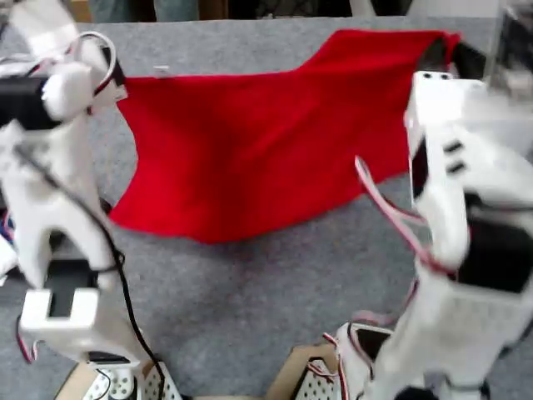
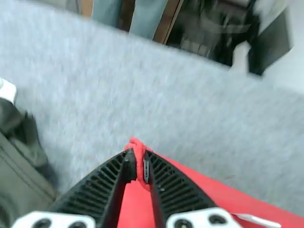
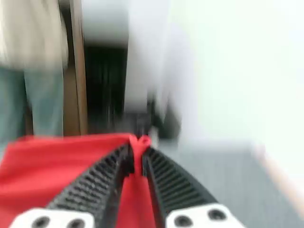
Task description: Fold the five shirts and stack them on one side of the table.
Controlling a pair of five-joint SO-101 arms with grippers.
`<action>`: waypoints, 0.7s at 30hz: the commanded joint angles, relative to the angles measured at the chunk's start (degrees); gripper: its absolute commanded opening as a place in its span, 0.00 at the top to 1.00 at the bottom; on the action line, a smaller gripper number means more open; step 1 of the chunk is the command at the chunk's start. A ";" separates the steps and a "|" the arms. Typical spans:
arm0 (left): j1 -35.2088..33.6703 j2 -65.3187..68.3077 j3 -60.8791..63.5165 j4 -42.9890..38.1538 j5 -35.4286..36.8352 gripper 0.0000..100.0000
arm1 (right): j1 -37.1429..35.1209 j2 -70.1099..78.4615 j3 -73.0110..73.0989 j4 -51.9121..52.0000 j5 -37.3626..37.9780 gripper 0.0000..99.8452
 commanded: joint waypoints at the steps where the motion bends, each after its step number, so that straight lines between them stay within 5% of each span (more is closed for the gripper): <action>1: -0.48 -12.40 1.19 0.18 -3.69 0.97 | 1.05 -4.53 -5.32 -5.10 -0.09 0.99; 10: -0.57 -39.65 18.24 0.09 -10.64 0.97 | 1.05 -5.32 -24.57 -6.07 2.46 0.99; 16: -0.40 -46.42 36.62 -0.62 -13.19 0.97 | 0.70 -3.21 -15.69 -6.42 5.98 0.99; 21: -0.40 -46.51 61.41 -19.08 -13.36 0.97 | -0.35 1.98 -2.42 -11.34 6.51 0.99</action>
